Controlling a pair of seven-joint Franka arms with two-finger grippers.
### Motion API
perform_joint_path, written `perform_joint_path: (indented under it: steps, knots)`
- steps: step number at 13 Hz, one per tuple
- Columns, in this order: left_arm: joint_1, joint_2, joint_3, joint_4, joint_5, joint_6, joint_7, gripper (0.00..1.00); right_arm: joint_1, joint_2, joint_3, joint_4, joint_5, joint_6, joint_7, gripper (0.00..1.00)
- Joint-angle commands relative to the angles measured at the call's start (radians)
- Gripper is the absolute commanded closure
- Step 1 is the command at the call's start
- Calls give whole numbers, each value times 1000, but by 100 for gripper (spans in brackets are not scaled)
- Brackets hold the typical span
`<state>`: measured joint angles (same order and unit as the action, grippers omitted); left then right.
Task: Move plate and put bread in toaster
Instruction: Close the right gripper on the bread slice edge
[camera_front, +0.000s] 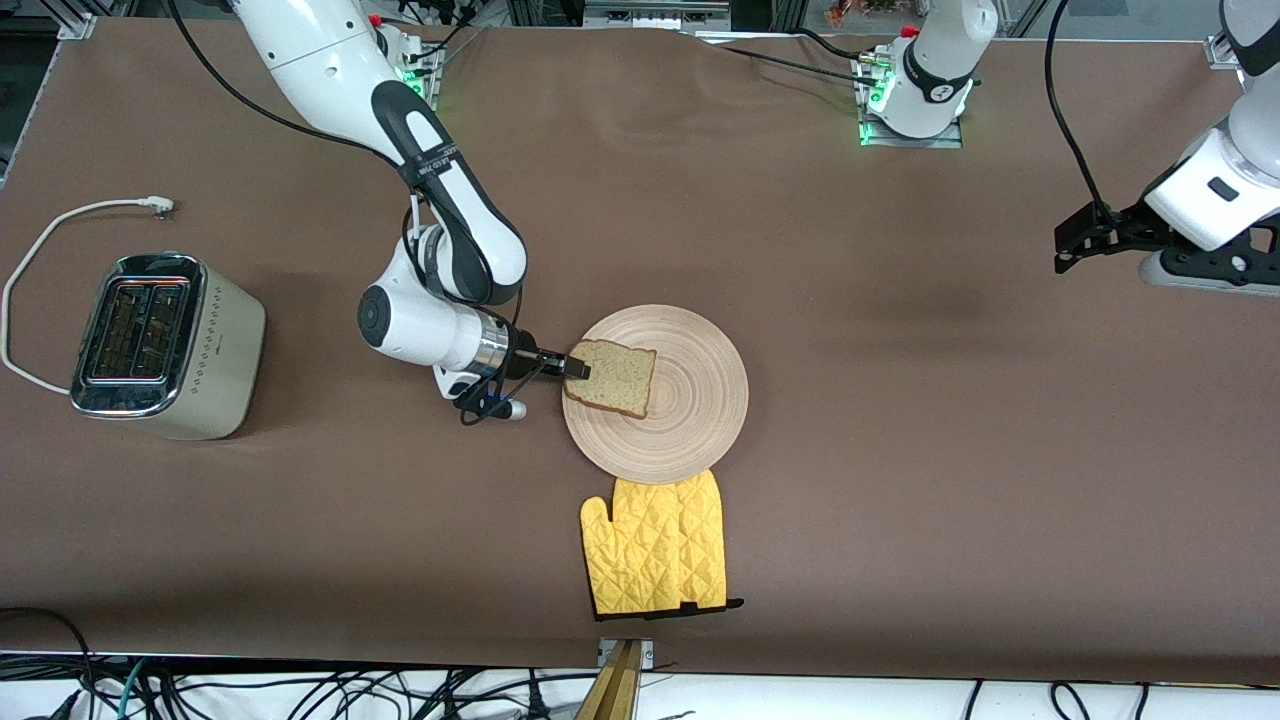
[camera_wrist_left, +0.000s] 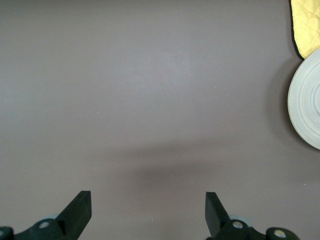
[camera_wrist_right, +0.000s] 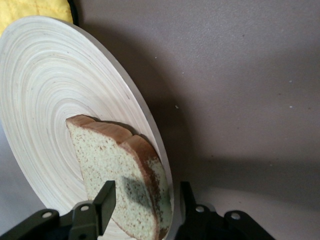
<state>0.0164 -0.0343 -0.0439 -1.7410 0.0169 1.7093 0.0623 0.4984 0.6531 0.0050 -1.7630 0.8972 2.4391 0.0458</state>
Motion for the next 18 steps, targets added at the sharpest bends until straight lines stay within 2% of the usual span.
perform_joint_path:
  steps: [1,5,18]
  knots:
    - [10,8,-2,23,-32,-8,1,0,11,5,-8,2,-17,1,-3,40]
    - [13,10,-11,21,-31,-17,1,0,12,-1,-10,2,-49,-2,-1,40]
    - [13,13,-10,23,-29,-34,1,0,14,-32,-13,7,-67,-32,0,37]
